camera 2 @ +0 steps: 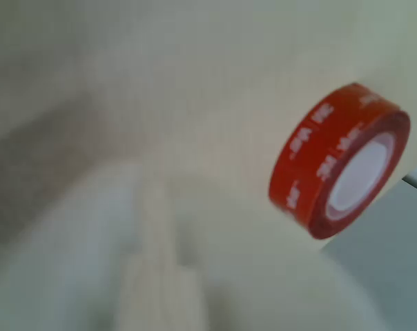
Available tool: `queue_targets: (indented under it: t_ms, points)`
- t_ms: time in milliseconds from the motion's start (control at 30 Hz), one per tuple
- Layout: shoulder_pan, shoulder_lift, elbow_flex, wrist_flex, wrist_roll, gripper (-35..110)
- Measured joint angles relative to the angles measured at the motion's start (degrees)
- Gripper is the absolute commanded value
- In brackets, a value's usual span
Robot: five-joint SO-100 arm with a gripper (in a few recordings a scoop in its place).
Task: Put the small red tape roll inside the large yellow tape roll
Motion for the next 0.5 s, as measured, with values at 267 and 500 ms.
queue_targets:
  t_ms: [267,500]
  points:
    - [0.00,0.00,0.00,0.00,0.00,3]
    - [0.00,0.00,0.00,0.00,0.00,5]
